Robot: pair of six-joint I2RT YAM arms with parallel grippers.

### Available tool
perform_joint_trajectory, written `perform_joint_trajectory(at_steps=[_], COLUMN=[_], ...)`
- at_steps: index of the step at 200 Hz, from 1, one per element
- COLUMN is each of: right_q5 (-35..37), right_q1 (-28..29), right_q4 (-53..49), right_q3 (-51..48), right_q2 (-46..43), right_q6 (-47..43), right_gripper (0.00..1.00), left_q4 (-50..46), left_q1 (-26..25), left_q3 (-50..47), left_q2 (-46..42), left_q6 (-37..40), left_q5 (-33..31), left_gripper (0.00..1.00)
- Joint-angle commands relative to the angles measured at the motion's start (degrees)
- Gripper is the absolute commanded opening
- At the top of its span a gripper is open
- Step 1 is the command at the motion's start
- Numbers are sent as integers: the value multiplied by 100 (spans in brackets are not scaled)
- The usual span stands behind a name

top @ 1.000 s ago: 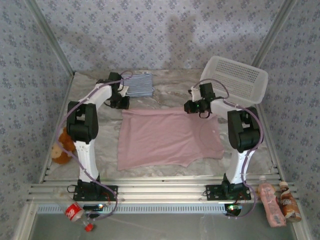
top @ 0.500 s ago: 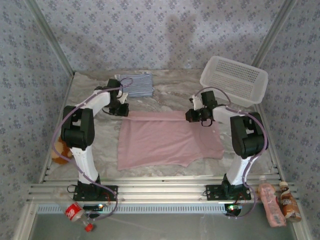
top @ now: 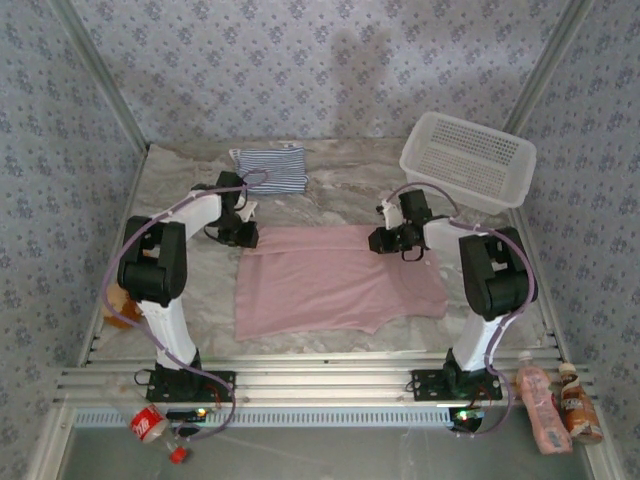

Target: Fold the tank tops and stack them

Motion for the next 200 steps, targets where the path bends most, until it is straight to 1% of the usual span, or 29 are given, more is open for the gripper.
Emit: perform_joint_trajectory(at_steps=[1, 23, 44, 57, 79, 97, 120, 136, 157, 178, 200], right_q5=[-21, 6, 215, 537, 1238, 1681, 1921, 1899, 1930, 1890, 2059], right_q1=[-29, -230, -506, -690, -1007, -1148, -1236, -1335, -1367, -1372, -1334], right_q4=[-450, -749, -922, -1045, -1193, -1049, -1118, -1057, -780, -759, -888], right_q3=[-16, -41, -36, 50, 283, 414, 701, 818, 900, 1020, 1065], right_q2=[-402, -738, -1054, -1152, -1128, -1008, -668, -437, -176, 91, 237], right_q6=[-92, -102, -33, 155, 615, 908, 1193, 1328, 1328, 1386, 1373], right_gripper=[20, 27, 32, 37, 42, 44, 45, 45, 45, 45, 44], left_q4=[-273, -487, -654, -695, -660, -556, -286, -173, 28, -5, -96], left_q1=[-6, -6, -6, -6, -86, -200, -392, -520, -542, -542, -525], left_q3=[46, 135, 195, 260, 459, 628, 696, 751, 707, 707, 665], left_q2=[-299, -400, -572, -688, -792, -698, -414, -214, -16, 161, 265], left_q6=[69, 62, -24, -163, -467, -698, -910, -955, -1010, -905, -754], left_q5=[-214, -316, -349, -264, 62, 344, 659, 665, 736, 730, 630], left_gripper=[25, 33, 38, 41, 44, 45, 45, 45, 45, 45, 45])
